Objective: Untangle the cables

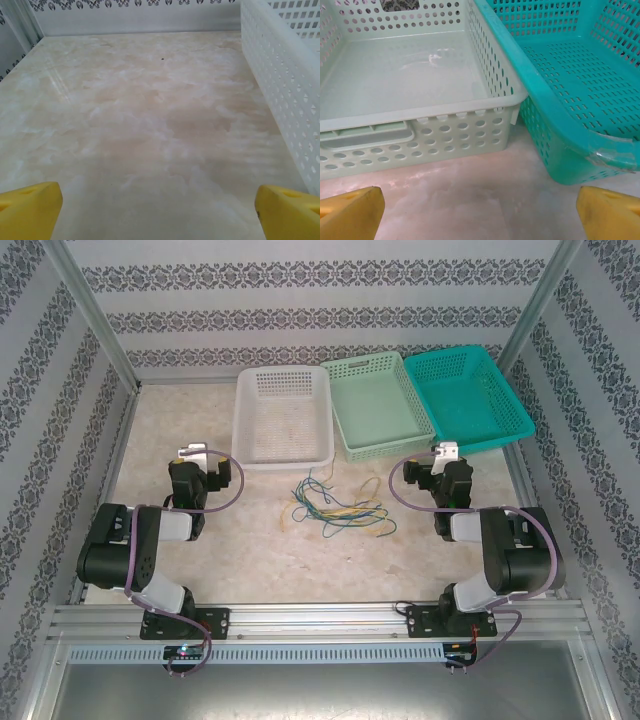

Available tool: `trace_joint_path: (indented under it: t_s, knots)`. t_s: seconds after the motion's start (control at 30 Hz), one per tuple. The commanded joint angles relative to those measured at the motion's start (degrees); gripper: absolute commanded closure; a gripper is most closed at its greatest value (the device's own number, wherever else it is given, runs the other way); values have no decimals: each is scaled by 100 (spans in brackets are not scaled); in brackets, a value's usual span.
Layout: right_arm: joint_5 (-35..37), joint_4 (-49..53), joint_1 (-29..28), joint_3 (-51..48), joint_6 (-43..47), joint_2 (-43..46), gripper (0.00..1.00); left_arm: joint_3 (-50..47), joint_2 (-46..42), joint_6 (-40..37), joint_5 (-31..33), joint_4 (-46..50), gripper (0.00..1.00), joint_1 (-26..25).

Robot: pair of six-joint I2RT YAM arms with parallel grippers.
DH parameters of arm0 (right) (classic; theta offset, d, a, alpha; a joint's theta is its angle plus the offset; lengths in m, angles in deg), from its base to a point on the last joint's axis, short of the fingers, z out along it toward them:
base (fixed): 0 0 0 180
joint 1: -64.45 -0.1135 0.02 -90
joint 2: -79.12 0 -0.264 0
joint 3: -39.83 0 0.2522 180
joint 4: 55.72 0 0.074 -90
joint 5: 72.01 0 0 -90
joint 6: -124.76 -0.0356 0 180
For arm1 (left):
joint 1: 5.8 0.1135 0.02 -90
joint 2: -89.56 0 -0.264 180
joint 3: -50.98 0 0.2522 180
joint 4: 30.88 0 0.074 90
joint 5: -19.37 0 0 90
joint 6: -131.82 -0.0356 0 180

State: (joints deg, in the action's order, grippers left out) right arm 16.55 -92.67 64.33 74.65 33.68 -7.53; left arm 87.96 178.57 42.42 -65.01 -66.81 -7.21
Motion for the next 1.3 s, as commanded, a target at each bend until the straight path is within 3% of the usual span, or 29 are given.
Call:
trace_joint_path:
  t_s: [0.0,0.87,0.97,1.03,1.1,1.27]
  knots:
    - [-81,-6,3,126,-14,23,2,-32,32,63,27,55,1,18]
    - [-108,-43,60,118,-99,41,2,4,-11,149,77,158,1,51]
    - [-284,956,50,343,-94,659,2,36,-410,266,223,493,0,106]
    - [-355,2371,54,787,-246,1110,2,425,-892,611,676,1834,1,121]
    - [-579,3071,47,992,-300,1368,3,1027,-1202,1012,1025,3392,1,141]
    - [-594,4315,13,1363,-951,1788,10,1250,-2060,2171,1216,4802,0,141]
